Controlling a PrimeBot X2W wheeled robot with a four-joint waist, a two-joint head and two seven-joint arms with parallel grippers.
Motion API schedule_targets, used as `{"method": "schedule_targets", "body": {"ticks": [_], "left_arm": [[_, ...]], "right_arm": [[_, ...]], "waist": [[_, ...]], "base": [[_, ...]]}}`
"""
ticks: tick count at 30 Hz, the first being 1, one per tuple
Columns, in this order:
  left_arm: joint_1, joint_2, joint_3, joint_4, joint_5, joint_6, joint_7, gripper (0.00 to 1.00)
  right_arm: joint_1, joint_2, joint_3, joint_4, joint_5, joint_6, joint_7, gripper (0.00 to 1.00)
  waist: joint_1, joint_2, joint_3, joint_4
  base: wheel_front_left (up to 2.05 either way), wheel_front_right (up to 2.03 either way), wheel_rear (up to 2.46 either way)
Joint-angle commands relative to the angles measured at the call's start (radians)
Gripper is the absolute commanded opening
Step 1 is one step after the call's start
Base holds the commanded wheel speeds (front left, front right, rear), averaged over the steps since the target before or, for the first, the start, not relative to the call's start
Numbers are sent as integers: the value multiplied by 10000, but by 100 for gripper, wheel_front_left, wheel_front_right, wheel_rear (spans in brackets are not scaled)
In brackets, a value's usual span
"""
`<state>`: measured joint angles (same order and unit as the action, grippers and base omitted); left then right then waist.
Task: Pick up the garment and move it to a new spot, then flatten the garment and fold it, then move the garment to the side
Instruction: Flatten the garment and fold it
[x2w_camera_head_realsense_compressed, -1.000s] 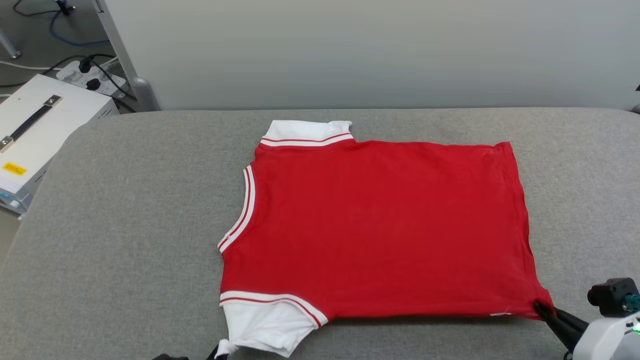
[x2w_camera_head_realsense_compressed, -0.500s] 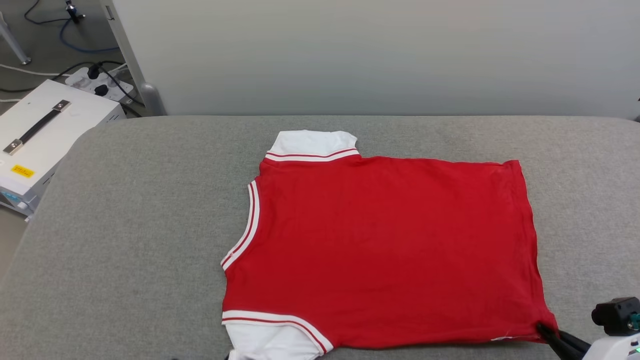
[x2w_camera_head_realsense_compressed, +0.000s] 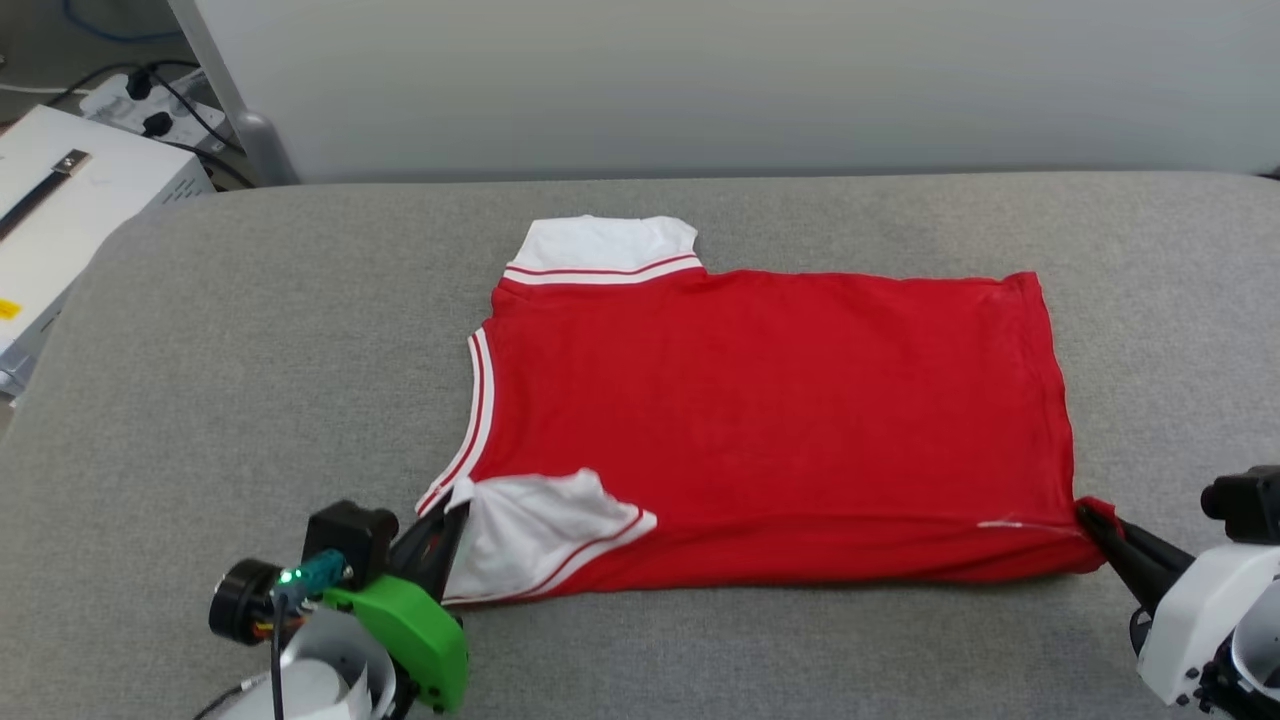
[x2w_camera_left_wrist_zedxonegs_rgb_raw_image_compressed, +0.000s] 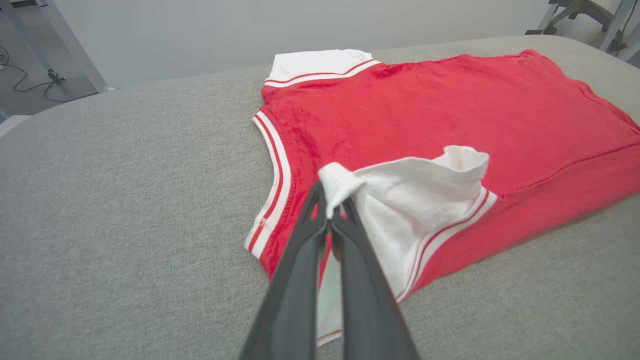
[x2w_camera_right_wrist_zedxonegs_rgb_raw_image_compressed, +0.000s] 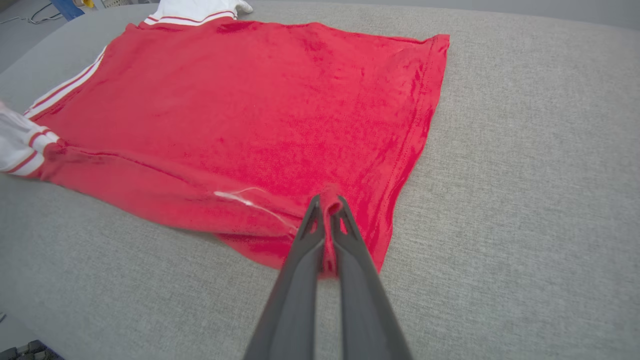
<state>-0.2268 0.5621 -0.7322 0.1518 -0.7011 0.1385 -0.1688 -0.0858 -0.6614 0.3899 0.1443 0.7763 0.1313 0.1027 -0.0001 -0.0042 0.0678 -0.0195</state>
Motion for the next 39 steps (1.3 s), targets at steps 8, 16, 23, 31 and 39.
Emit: {"method": "schedule_targets", "body": {"ticks": [8, 16, 23, 31, 39], "left_arm": [[-2140, -253, 153, 1273, 413, -655, 119, 0], [-3576, -552, 39, 2724, 639, -1157, 278, 0], [-4275, -1031, -77, 4246, 621, -1635, 25, 0], [-4505, -1600, -401, 5991, 550, -2153, -158, 0], [-4633, -1982, -481, 6978, 426, -2397, -555, 100]], "right_arm": [[-1280, 281, -331, -1, -108, -6, 378, 0], [-2666, 515, 158, 770, -4, -6, 569, 0], [-3721, 595, 796, 1756, 97, -6, 253, 0], [-4206, 607, 1757, 2866, 481, -6, 220, 0], [-4303, 498, 2180, 3357, 756, -6, -667, 100]], "waist": [[1, 42, 1348, -355], [1, 42, 2167, -485], [1, 42, 2662, -463], [1, 42, 2807, -392], [1, 42, 2296, -203]], "base": [[0, 0, 0], [0, 0, 0], [0, 0, 0], [0, 0, 0], [0, 0, 0]]}}
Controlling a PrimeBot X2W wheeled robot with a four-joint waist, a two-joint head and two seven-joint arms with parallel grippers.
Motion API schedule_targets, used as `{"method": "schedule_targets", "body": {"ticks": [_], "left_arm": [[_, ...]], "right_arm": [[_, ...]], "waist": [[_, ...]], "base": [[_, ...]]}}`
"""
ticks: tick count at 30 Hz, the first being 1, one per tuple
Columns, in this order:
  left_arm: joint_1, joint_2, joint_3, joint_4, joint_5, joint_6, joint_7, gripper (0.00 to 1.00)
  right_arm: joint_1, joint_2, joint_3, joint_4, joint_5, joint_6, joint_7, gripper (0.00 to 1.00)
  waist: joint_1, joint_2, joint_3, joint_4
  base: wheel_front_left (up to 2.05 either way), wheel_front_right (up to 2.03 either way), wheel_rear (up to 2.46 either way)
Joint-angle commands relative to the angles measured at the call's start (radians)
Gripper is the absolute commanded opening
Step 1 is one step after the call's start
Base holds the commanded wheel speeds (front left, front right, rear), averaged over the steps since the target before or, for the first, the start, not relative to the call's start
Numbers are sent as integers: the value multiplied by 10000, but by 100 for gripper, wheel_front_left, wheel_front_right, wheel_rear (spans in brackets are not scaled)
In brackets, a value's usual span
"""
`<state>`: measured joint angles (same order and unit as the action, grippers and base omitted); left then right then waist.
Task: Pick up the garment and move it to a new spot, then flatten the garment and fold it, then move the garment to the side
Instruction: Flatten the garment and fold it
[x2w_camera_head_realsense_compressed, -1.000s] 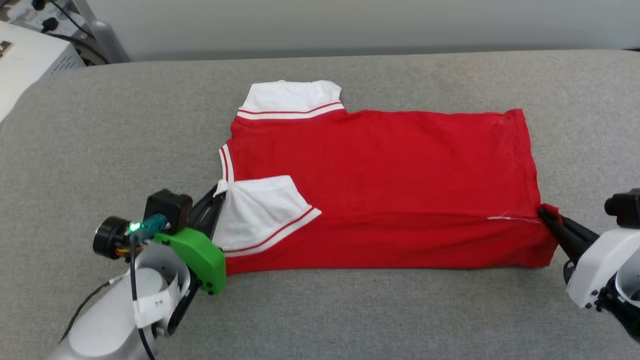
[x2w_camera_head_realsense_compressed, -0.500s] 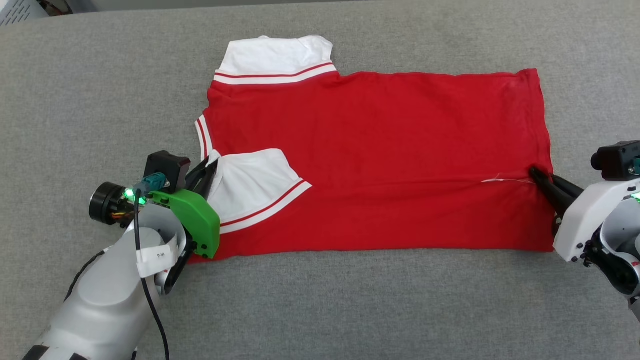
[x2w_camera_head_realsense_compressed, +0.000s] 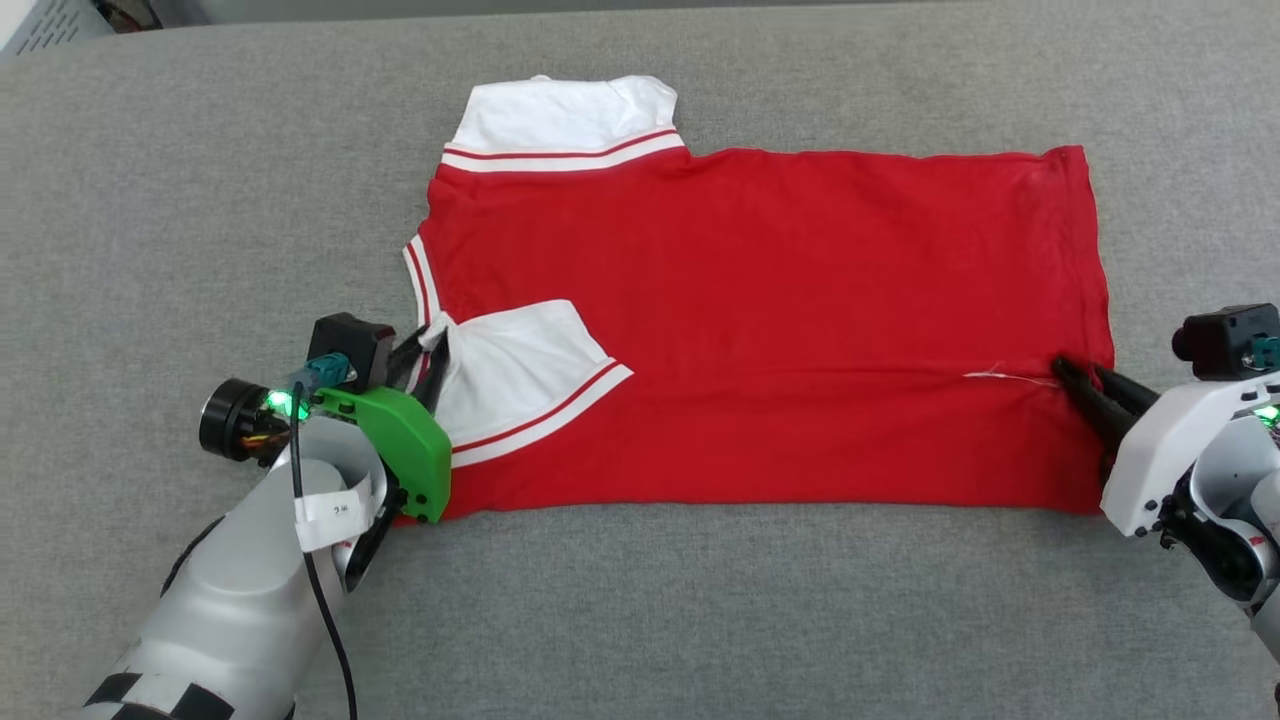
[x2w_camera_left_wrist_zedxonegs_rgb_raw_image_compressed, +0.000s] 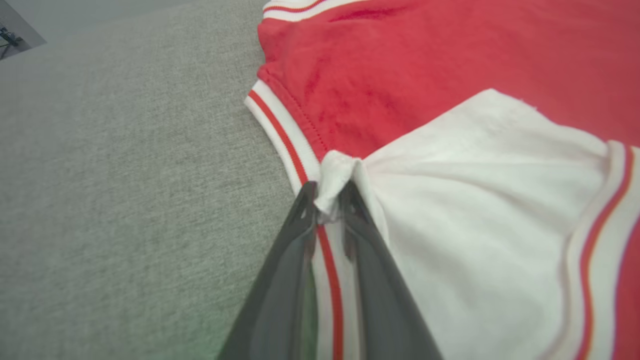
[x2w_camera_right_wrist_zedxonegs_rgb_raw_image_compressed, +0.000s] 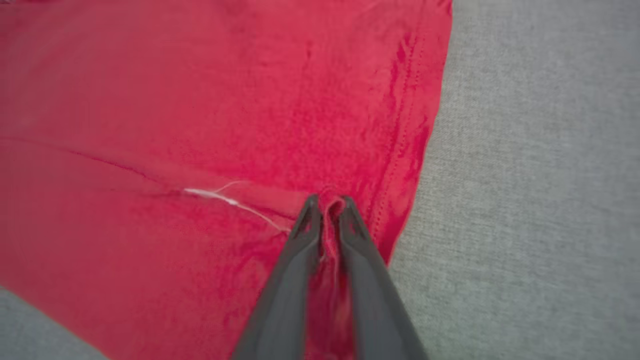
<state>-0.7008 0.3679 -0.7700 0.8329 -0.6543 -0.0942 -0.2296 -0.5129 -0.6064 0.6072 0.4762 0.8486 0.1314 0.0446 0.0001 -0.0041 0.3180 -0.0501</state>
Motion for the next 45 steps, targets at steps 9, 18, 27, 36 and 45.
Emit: {"method": "schedule_targets", "body": {"ticks": [9, 18, 27, 36, 45], "left_arm": [[-263, 424, -77, -204, 50, -149, 21, 100], [-890, 1483, -576, -2054, -1527, -354, 4327, 100], [-1069, 2310, -1520, -3898, -3530, -362, 8584, 100], [-846, 2346, -1935, -3605, -3924, -206, 9883, 100], [-387, 1989, -2227, -2348, -3992, -140, 9868, 100]], "right_arm": [[684, -486, -390, -351, -131, -7, -1200, 100], [1735, -352, -1172, -1070, -630, -7, -918, 100], [2246, -47, -1616, -1591, -871, -7, -127, 100], [2268, 142, -1848, -2045, -1025, -7, 457, 100], [2093, 321, -1766, -2261, -1117, -7, 703, 100]], "waist": [[-1, 41, -1234, 491], [-1, 41, -1971, 635], [-1, 41, -2031, 501], [-1, 41, -1652, 128], [-1, 41, -1242, -199]], "base": [[0, 0, 0], [0, 0, 0], [0, 0, 0], [0, 0, 0], [0, 0, 0]]}}
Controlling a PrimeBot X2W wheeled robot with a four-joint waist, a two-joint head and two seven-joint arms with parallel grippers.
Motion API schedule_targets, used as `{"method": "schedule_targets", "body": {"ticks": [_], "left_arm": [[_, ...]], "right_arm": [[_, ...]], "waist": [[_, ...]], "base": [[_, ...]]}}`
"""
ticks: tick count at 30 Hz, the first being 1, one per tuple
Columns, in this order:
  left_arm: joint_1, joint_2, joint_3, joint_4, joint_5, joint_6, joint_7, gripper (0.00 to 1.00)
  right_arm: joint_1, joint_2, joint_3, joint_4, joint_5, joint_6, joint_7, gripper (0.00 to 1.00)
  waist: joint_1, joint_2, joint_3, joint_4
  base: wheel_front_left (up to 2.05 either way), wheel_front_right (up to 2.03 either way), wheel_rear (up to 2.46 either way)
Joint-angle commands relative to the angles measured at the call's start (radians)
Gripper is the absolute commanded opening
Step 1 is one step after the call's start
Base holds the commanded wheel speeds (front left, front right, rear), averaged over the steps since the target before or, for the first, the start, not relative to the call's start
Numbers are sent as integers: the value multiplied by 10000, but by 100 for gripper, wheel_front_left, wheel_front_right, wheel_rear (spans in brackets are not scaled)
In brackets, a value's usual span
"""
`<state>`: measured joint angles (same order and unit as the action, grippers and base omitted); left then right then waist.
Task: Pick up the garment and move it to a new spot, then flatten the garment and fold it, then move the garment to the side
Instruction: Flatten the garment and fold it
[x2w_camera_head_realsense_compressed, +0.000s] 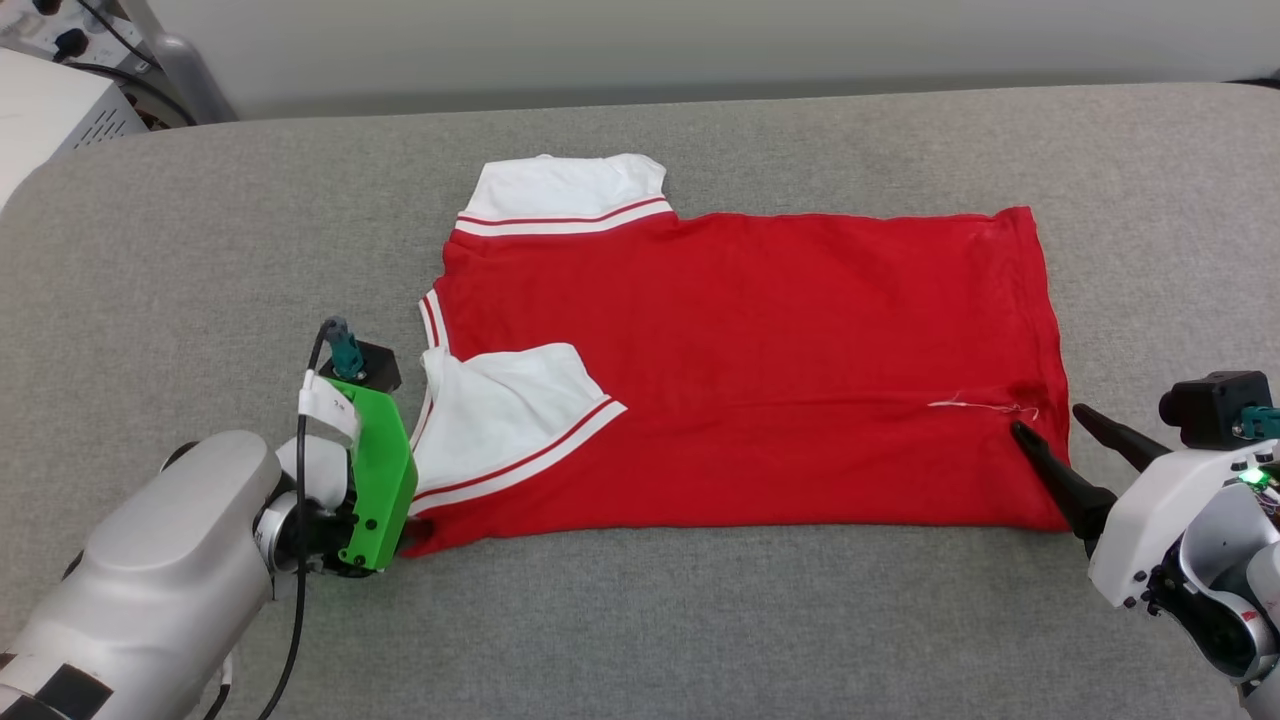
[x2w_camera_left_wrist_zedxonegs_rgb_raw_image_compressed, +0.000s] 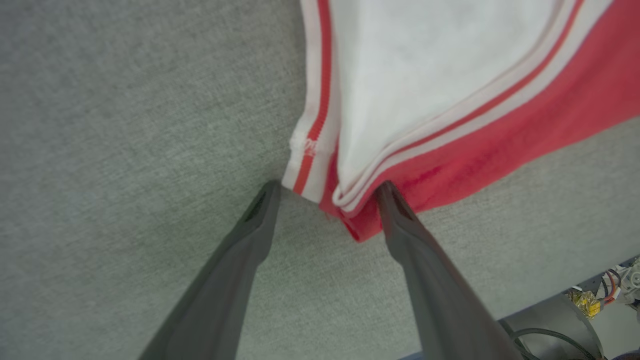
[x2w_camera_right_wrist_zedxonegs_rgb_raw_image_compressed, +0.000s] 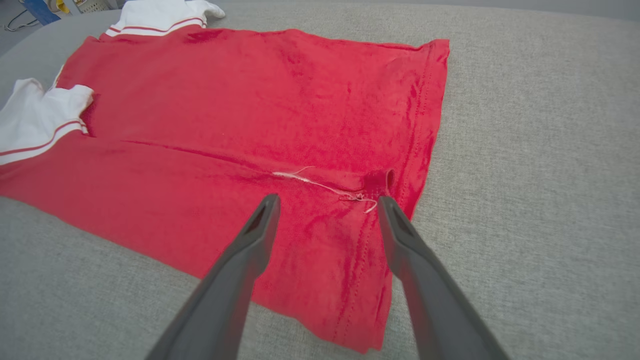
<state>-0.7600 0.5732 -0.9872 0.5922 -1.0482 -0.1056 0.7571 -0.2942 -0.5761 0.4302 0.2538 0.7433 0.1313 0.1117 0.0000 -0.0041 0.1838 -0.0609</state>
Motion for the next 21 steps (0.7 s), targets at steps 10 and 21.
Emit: {"method": "schedule_targets", "body": {"ticks": [10, 21], "left_arm": [[505, -535, -350, 860, -172, -196, -442, 0], [260, -182, -237, 227, -241, -247, -1819, 0]], "right_arm": [[-406, -166, 104, -59, -76, -6, -61, 100], [-1171, -1907, 774, -921, -35, -6, 2002, 100]], "waist": [[0, 41, 161, -127], [0, 41, -390, -4]], "base": [[0, 0, 0], [0, 0, 0]]}}
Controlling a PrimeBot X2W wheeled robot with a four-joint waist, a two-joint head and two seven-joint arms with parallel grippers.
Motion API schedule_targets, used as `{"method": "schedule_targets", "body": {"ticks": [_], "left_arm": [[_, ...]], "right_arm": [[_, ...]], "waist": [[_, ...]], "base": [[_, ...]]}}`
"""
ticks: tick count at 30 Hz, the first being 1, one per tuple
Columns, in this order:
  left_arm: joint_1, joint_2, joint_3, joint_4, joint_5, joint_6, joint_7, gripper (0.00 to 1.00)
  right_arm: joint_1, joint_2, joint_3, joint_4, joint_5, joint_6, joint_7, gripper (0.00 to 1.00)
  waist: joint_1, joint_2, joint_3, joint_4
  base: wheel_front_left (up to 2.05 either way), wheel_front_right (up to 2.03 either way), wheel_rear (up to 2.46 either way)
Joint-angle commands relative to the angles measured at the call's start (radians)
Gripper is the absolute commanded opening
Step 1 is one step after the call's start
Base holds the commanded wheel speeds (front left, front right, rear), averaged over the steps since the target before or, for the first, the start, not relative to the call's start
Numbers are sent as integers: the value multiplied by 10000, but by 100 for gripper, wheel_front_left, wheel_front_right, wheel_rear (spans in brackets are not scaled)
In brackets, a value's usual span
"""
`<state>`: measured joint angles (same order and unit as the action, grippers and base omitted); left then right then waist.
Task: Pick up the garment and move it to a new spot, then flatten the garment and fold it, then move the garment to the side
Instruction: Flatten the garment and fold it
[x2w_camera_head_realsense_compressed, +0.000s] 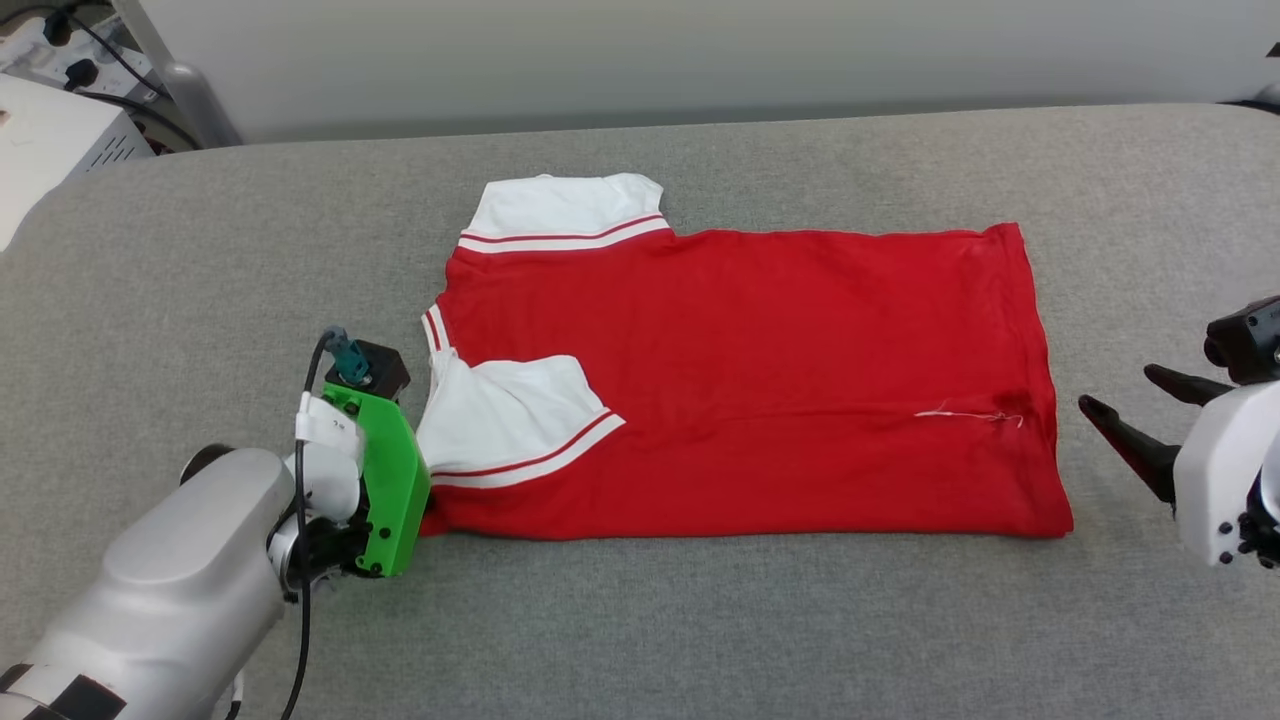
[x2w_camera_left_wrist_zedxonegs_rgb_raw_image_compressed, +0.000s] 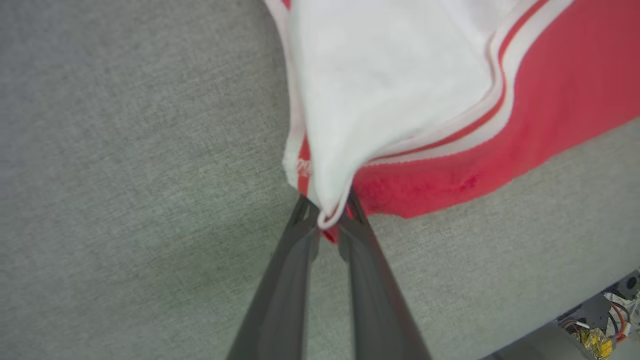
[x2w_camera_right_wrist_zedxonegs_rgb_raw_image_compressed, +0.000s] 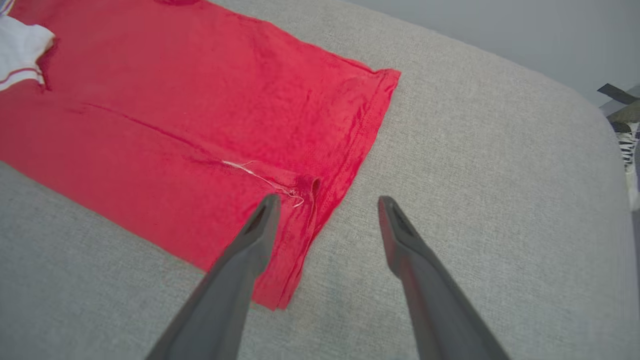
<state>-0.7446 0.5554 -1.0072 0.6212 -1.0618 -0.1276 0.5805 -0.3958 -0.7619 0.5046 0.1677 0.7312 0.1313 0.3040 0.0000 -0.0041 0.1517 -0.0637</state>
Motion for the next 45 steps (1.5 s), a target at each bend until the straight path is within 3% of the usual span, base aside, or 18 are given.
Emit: {"method": "schedule_targets", "body": {"ticks": [1, 7, 13, 21, 27, 33, 34, 35, 36, 45], "left_arm": [[80, 79, -64, -235, -100, -27, -133, 0], [-109, 483, -179, -997, 23, -29, -465, 0], [-354, 567, -228, -1337, 128, -29, -537, 0], [-570, 460, -319, -1499, 294, -8, -533, 0], [-664, 352, -344, -1567, 354, 35, -582, 0], [-481, 331, -374, -1440, 291, 38, -698, 0], [-417, 347, -366, -1394, 249, 36, -733, 0], [-383, 354, -364, -1369, 232, 36, -754, 0], [-305, 368, -368, -1323, 192, 33, -785, 0], [263, 626, -393, -1351, -116, 8, -1042, 0]], "right_arm": [[-245, -237, 105, -194, 273, -6, 524, 100], [-622, -939, 409, -462, 1339, -6, 3111, 100], [-926, -966, 663, -184, 1915, -6, 4420, 100], [-1120, -135, 1057, 875, 1933, -6, 4570, 100], [-930, 815, 1317, 2153, 2031, -6, 3922, 100], [-713, 1151, 1902, 2807, 2070, -6, 3312, 100], [-743, 1124, 2017, 2825, 2114, -6, 3181, 72], [-775, 1093, 2061, 2816, 2122, -6, 3082, 28], [-843, 1015, 2129, 2784, 2139, -6, 2876, 0], [-735, 92, 2347, 2068, 2427, -6, 1690, 0]], "waist": [[0, 41, -97, 31], [0, 41, -94, 103], [0, 41, 176, 283], [0, 41, 592, 473], [0, 41, 902, 592], [0, 41, 981, 561], [0, 41, 948, 521], [0, 41, 916, 502], [0, 41, 840, 467], [0, 41, -40, 432]], "base": [[0, 0, 0], [0, 0, 0], [0, 0, 0], [0, 0, 0], [0, 0, 0], [0, 0, 0], [0, 0, 0], [0, 0, 0], [0, 0, 0], [0, 0, 0]]}}
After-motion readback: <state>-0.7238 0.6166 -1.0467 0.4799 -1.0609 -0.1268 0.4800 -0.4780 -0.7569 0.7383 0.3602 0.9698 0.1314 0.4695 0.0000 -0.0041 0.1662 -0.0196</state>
